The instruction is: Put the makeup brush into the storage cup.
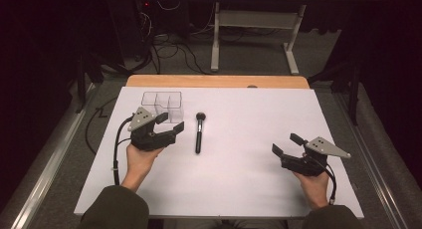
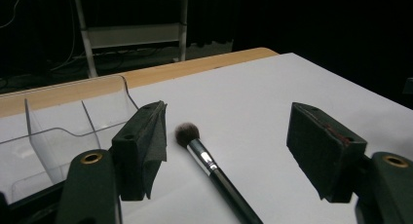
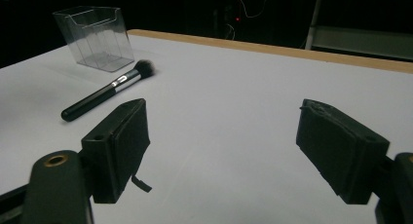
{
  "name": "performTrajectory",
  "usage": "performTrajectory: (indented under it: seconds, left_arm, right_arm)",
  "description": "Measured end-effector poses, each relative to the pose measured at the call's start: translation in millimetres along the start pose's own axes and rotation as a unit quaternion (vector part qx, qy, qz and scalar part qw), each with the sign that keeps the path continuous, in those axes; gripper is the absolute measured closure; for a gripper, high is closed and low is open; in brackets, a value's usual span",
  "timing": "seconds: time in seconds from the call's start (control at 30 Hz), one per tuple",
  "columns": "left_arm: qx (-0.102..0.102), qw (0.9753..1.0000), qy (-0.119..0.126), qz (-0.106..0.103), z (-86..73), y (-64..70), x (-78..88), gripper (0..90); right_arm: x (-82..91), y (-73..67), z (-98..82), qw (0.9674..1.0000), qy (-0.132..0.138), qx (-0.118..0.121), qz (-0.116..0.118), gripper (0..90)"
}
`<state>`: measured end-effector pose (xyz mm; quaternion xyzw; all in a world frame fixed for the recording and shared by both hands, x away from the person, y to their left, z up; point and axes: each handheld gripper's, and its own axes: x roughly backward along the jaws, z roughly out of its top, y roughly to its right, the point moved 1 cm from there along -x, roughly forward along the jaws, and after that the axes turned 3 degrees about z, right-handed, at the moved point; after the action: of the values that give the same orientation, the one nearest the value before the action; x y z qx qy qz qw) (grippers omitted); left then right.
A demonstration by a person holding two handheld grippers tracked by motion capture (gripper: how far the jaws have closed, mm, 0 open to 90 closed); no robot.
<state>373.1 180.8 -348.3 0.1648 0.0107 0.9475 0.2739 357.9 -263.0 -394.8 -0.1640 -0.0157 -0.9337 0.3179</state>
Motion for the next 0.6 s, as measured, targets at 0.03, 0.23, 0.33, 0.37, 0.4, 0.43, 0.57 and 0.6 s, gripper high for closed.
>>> performTrajectory:
  seconds: [0.03, 0.23, 0.33, 0.37, 0.4, 0.43, 0.57, 0.6]
  left_arm:
    - [0.001, 1.0, 0.001, 0.0, 0.8, 0.4, -0.9, 31.1]
    - [-0.004, 1.0, 0.0, -0.005, 6.4, 3.8, -6.8, 31.0]
    - [-0.004, 1.0, 0.001, -0.006, 8.6, 5.0, -9.3, 31.0]
    - [-0.005, 1.0, 0.001, -0.006, 10.1, 5.4, -11.2, 31.0]
    - [-0.005, 1.0, 0.001, -0.007, 10.7, 5.6, -12.1, 31.0]
    - [-0.005, 1.0, 0.001, -0.007, 10.7, 5.6, -12.1, 31.0]
    - [-0.005, 1.0, 0.0, -0.007, 12.9, 5.6, -14.9, 31.0]
    - [-0.005, 1.0, 0.0, -0.006, 13.5, 5.5, -15.8, 31.0]
  right_arm:
    - [0.0, 0.0, 0.0, 1.0, 0.0, 0.0, 0.0, 21.3]
    - [0.2, -0.1, 0.0, 1.0, 0.0, -0.003, 0.0, 21.3]
    - [0.1, -0.1, 0.0, 1.0, 0.0, -0.001, 0.001, 21.3]
    - [0.2, -0.2, 0.0, 1.0, 0.0, -0.001, 0.001, 21.3]
    - [0.2, -0.3, 0.0, 1.0, 0.0, -0.001, 0.0, 21.3]
    - [0.2, -0.2, 0.0, 1.0, 0.0, -0.001, 0.001, 21.3]
    - [0.2, -0.2, 0.0, 1.0, 0.0, -0.001, 0.001, 21.3]
    - [0.2, -0.3, 0.0, 1.0, 0.001, -0.001, 0.0, 21.3]
